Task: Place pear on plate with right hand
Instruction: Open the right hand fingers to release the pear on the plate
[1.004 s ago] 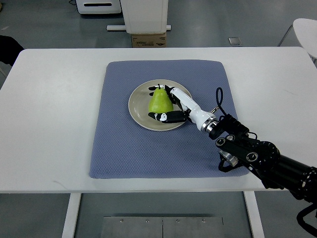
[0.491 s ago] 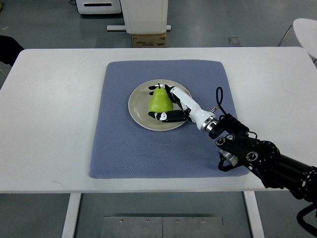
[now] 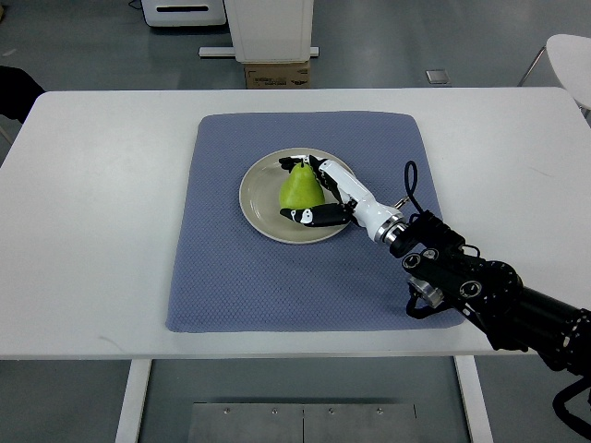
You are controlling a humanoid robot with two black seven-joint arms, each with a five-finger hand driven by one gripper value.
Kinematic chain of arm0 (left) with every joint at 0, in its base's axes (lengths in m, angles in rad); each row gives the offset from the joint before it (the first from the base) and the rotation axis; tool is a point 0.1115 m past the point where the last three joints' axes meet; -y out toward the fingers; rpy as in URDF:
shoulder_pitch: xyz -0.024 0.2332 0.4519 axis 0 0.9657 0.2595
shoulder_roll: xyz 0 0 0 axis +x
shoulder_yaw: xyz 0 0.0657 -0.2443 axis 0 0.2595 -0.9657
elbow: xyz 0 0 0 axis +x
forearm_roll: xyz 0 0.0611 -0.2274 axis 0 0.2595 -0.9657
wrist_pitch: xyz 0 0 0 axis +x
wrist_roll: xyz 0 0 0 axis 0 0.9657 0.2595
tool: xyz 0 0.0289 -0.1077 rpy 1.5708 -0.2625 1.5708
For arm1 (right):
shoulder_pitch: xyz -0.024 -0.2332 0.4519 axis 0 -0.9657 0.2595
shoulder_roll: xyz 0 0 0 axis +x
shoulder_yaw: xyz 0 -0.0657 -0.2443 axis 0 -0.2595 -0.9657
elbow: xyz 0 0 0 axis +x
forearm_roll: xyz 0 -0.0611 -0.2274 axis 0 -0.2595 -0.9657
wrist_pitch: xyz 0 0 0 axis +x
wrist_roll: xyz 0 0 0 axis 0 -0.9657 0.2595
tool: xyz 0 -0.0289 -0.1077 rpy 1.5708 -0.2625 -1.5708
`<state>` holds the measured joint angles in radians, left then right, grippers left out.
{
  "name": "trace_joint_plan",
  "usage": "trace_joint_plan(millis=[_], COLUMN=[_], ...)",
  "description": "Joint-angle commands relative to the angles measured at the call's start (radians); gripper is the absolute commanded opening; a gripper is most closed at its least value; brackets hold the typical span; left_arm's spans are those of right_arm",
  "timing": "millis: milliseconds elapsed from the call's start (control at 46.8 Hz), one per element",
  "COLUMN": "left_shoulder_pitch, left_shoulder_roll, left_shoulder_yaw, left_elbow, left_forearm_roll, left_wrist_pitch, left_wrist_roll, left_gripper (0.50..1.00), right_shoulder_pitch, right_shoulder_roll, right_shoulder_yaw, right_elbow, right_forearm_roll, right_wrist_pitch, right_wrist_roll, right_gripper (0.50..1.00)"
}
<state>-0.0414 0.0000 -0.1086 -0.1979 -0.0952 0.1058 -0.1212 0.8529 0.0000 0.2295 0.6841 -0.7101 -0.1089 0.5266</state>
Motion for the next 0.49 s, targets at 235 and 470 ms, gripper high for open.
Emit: trace_joint_plan(millis=[235,470], left_shoulder_pitch=[0.0,0.0], left_shoulder_roll=[0.0,0.0], left_shoulder_yaw=[0.0,0.001], left_elbow=[0.0,0.0], left_forearm_roll=[0.0,0.0], left_wrist_pitch=[0.0,0.0], left_wrist_roll=[0.0,0.0], left_gripper=[1.0,1.0], right_shoulder_pitch=[0.0,0.009], right_shoulder_roll=[0.0,0.0], right_shoulder_yaw=[0.001,0.005], right_elbow=[-0.003,-0.003], right_forearm_roll=[0.0,0.001], right_wrist_pitch=[0.0,0.002], right_wrist_roll=[-0.007,-0.008], right_gripper=[0.998,0.998])
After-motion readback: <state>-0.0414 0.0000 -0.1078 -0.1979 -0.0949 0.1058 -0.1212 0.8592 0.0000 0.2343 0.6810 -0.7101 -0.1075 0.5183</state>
